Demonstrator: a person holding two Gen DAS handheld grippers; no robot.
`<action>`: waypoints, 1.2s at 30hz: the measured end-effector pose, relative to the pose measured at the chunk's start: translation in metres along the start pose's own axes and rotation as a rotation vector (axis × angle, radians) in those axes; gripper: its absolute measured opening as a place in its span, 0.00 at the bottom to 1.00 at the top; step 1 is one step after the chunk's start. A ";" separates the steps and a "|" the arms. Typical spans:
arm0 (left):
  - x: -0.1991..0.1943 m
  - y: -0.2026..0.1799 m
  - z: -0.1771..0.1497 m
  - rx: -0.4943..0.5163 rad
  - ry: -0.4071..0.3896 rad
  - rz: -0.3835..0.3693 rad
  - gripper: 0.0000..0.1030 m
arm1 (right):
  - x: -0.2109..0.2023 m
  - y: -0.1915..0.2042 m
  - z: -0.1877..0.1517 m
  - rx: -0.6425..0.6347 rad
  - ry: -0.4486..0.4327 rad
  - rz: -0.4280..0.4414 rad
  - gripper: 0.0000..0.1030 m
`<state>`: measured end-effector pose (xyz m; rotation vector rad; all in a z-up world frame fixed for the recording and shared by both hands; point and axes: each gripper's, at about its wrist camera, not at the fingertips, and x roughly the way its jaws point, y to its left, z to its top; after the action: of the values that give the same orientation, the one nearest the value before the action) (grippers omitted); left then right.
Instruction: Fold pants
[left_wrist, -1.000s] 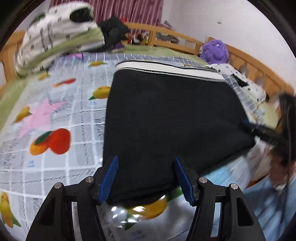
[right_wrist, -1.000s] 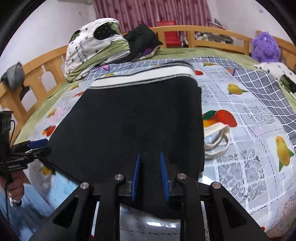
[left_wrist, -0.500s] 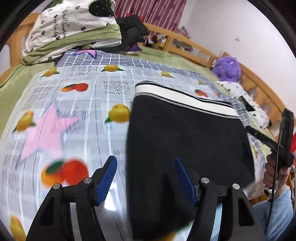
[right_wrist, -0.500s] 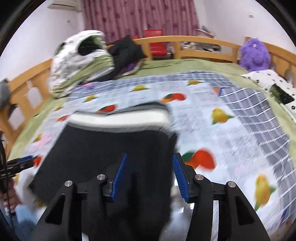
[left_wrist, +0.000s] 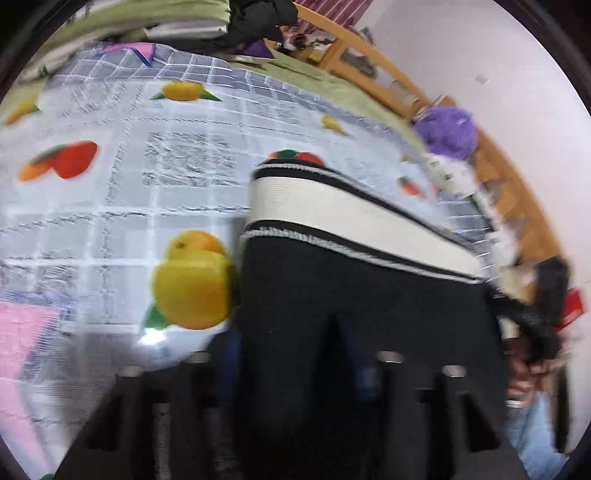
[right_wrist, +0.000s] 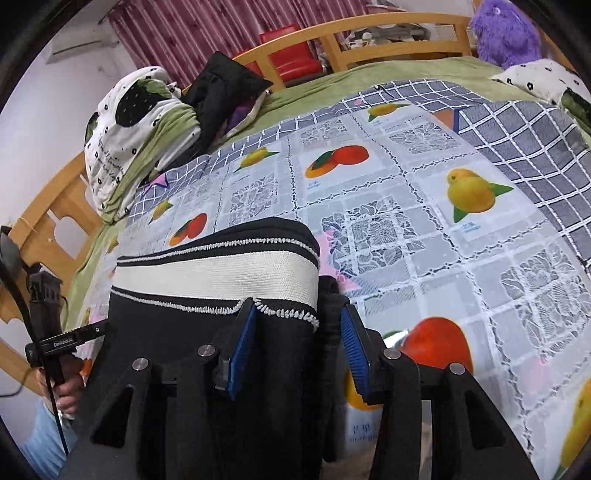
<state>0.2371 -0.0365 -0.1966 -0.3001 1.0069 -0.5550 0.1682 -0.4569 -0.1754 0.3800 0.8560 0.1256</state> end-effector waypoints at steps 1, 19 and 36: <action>-0.005 0.000 0.000 0.005 -0.033 -0.007 0.16 | 0.001 0.003 0.002 -0.006 -0.005 -0.003 0.43; -0.097 0.039 0.009 0.005 -0.201 0.281 0.40 | 0.024 0.138 0.044 -0.305 -0.143 -0.090 0.29; 0.005 0.000 0.053 0.194 -0.162 0.474 0.52 | 0.114 0.163 0.042 -0.449 -0.003 -0.078 0.24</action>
<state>0.2845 -0.0402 -0.1729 0.0680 0.8225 -0.1902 0.2809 -0.2885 -0.1707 -0.0739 0.8116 0.2391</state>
